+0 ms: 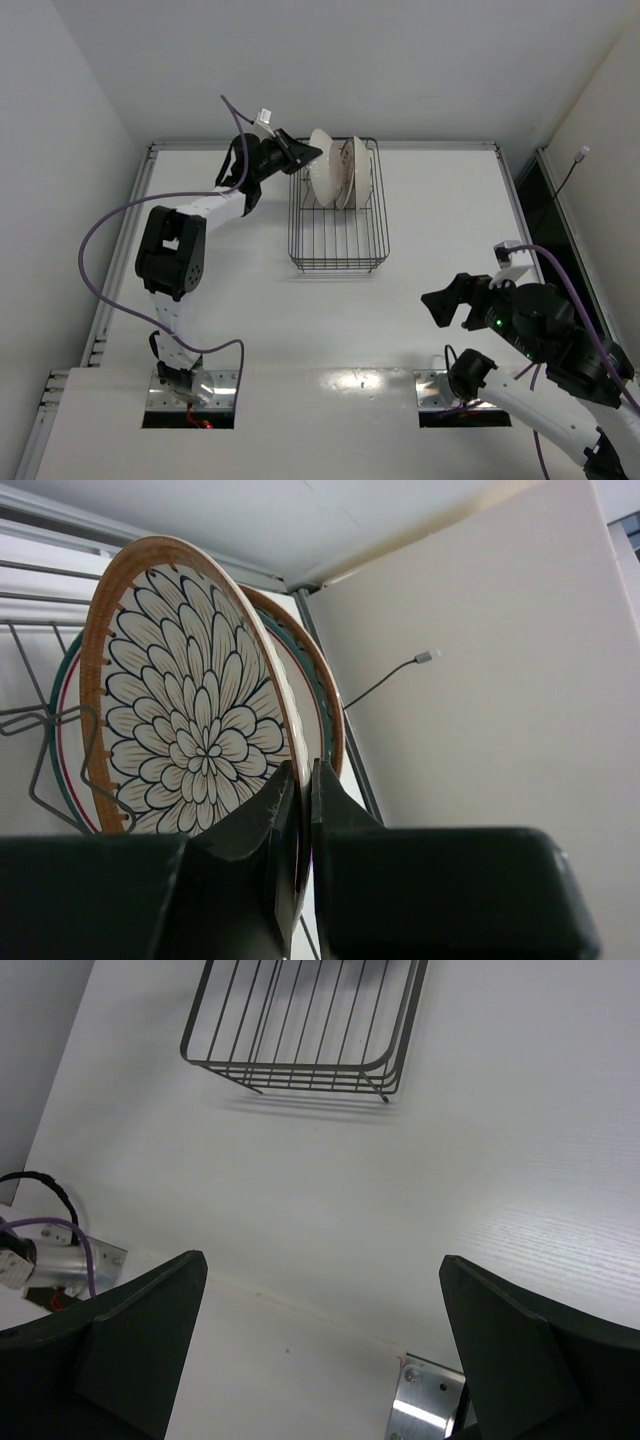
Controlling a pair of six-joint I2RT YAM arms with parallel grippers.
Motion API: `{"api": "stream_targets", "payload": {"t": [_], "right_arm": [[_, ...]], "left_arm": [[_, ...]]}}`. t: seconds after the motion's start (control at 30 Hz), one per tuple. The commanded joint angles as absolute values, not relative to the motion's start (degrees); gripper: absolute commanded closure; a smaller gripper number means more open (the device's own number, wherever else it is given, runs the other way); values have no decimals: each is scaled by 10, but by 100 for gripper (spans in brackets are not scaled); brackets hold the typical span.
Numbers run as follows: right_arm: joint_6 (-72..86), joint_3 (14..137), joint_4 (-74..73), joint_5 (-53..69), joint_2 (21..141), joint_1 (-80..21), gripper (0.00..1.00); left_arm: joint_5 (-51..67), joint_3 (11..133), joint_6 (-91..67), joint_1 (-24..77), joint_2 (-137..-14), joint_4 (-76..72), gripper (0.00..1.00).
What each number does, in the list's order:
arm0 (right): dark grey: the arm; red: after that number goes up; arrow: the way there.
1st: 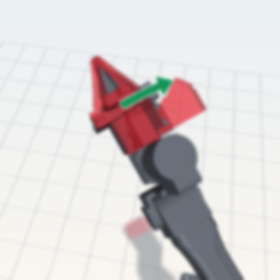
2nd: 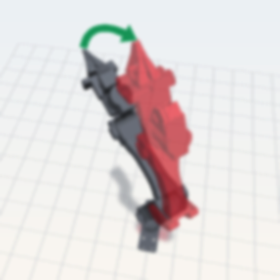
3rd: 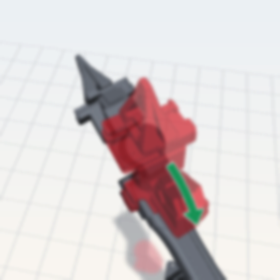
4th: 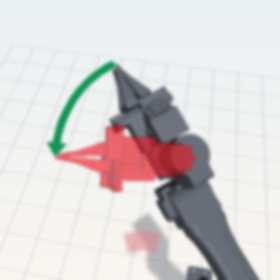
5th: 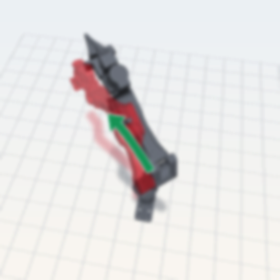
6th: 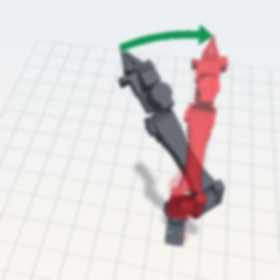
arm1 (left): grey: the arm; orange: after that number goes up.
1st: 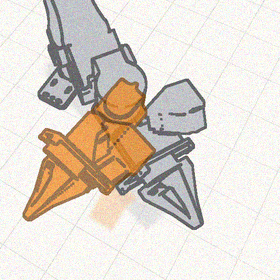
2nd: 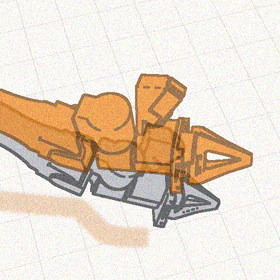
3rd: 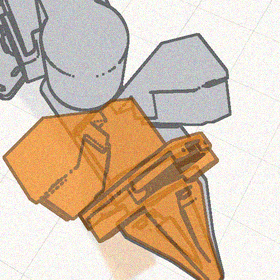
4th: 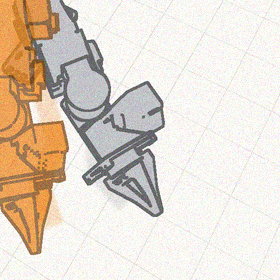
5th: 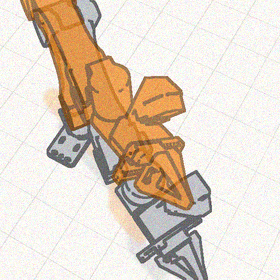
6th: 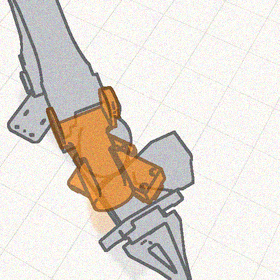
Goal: Load the plates into the dish rack
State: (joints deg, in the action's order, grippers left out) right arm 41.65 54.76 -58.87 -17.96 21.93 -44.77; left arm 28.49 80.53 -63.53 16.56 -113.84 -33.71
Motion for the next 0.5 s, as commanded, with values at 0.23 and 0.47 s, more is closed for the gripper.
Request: {"api": "stream_targets", "payload": {"t": [0.23,0.47], "right_arm": [[424,550,-590,-173,210,-451,0],[435,562,-604,-167,199,-451,0]], "left_arm": [[242,872,-605,185,-1137,-422,100],[235,933,-580,190,-1177,-362,100]]}}
